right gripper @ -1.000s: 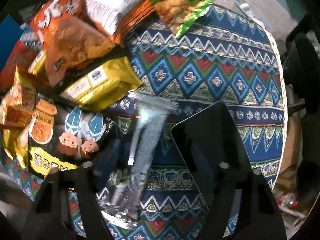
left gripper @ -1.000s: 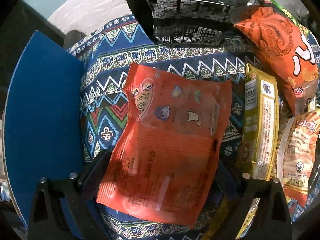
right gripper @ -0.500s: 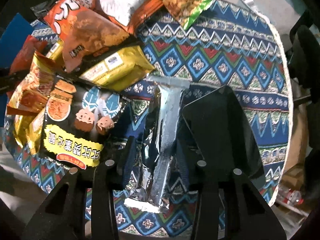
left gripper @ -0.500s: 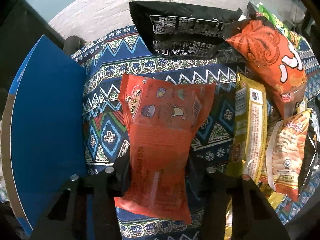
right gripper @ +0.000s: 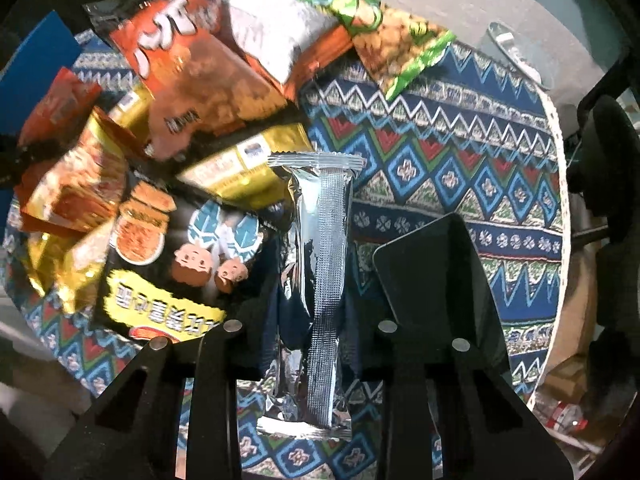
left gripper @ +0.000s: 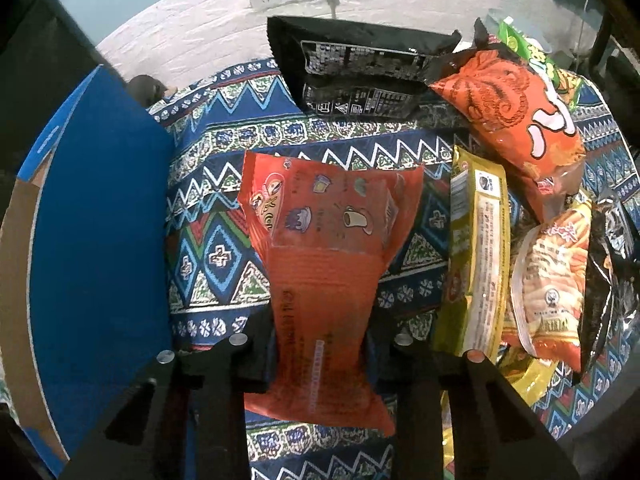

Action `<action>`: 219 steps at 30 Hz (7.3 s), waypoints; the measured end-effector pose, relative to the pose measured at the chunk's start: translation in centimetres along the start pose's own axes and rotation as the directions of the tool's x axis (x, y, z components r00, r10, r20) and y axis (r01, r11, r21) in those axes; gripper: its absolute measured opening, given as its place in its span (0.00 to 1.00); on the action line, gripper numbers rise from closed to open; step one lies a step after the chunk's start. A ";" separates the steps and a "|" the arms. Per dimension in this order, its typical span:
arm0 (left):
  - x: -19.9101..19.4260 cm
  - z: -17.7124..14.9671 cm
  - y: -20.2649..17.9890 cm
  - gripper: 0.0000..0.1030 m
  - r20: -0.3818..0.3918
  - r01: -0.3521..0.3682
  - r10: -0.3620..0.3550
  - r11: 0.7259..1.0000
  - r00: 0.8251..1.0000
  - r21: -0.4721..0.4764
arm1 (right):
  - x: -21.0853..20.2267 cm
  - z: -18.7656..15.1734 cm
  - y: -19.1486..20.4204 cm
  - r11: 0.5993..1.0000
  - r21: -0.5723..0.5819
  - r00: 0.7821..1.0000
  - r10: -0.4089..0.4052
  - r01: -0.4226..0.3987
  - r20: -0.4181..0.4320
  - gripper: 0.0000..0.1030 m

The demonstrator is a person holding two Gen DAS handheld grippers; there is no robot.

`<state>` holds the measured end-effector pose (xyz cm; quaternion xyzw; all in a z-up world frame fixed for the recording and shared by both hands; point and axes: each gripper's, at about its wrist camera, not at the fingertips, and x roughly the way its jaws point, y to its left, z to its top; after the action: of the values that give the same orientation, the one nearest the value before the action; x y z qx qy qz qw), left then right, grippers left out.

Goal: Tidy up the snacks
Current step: 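Carry the orange bag and silver bar over the box and release both, then return both tools to the pile and lower onto the yellow bar and black bag, then lift the yellow wafer bar with the left tool while the right tool lifts the black noodle bag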

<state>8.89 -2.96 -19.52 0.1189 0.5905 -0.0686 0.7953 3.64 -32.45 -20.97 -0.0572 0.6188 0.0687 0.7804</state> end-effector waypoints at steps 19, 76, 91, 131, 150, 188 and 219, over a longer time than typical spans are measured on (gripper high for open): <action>-9.0 -2.9 -1.3 0.31 0.149 0.001 -0.003 1.000 0.989 0.019 | -7.4 0.8 2.1 0.998 -0.032 0.983 0.058 -0.053 0.173 0.27; -12.1 -8.7 21.0 0.32 0.179 -0.156 0.227 0.927 0.957 -0.340 | -11.3 14.2 34.9 0.836 -0.464 0.909 0.394 -0.293 0.137 0.27; -13.2 -8.8 20.6 0.65 0.185 -0.195 0.269 0.920 0.945 -0.341 | -12.2 13.8 34.3 0.851 -0.457 0.904 0.380 -0.260 0.194 0.66; -12.4 -6.2 4.1 0.78 0.209 0.005 -0.005 1.000 0.978 0.003 | -8.8 5.9 10.4 0.986 -0.104 0.976 0.143 -0.128 0.162 0.75; -7.5 -4.6 -2.8 0.79 0.071 0.105 -0.110 0.992 0.991 0.070 | -2.4 0.6 4.3 0.991 0.036 0.992 0.127 -0.127 0.017 0.75; 1.2 -1.0 -9.5 0.34 0.008 0.095 -0.098 0.977 0.995 0.189 | 4.3 -1.1 1.0 0.998 0.058 0.999 0.030 -0.028 -0.037 0.59; -8.5 -4.3 -4.9 0.28 0.181 -0.008 -0.019 0.990 0.983 0.143 | -7.9 0.2 4.5 0.999 -0.039 0.982 0.032 -0.025 0.184 0.58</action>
<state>1.15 -6.81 -13.08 0.1672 0.5091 -0.1235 0.8352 1.29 -28.26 -13.25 -0.0559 0.5433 0.0964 0.8321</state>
